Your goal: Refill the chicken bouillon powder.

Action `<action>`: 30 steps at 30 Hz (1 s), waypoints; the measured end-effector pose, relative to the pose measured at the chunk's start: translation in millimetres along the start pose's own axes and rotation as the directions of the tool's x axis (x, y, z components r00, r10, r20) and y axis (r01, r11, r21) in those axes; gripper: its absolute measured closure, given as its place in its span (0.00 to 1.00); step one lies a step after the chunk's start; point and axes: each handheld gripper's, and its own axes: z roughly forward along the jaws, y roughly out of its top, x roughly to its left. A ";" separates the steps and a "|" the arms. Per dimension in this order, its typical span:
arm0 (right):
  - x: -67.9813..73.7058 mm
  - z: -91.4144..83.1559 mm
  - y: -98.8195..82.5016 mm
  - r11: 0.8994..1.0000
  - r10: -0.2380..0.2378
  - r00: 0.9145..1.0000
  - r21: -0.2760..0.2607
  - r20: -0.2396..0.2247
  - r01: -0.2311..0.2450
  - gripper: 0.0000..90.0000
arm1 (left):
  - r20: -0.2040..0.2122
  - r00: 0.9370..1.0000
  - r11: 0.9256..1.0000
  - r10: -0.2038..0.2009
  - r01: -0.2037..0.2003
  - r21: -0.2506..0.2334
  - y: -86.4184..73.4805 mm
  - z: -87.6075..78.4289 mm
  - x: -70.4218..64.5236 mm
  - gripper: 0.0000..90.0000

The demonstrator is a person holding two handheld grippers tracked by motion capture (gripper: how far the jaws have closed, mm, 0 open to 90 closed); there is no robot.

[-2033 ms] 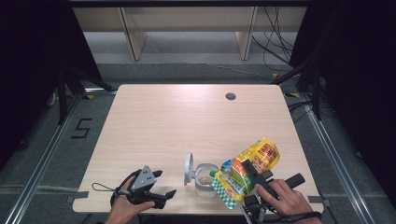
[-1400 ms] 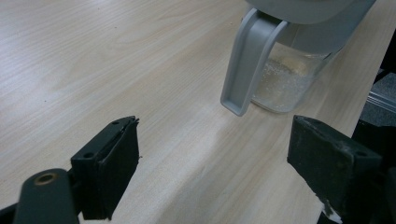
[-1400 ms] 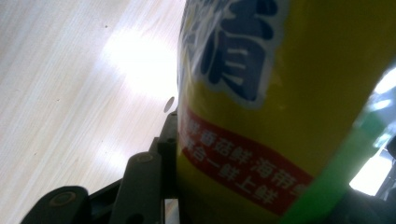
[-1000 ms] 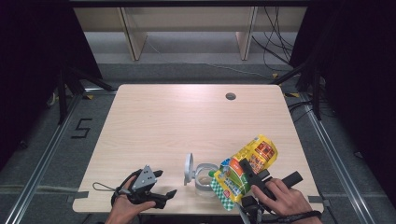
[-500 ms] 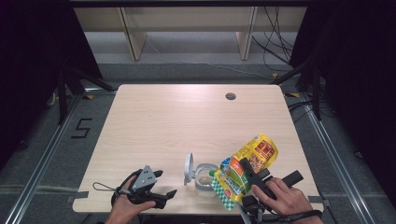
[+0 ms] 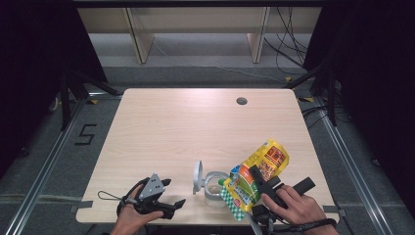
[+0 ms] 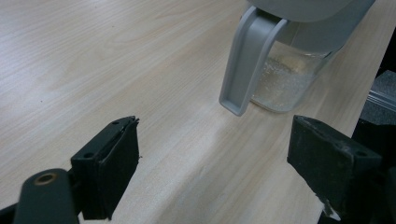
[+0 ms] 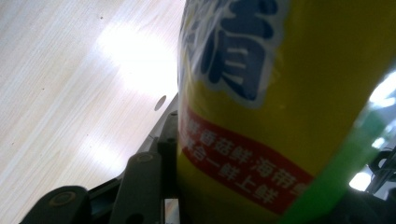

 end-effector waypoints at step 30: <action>-5.0 11.2 9.9 1.000 -0.015 1.000 -0.019 -0.009 0.015 0.68 | 0.000 1.000 1.000 -0.001 0.001 -0.008 0.1 0.4 0.2 0.18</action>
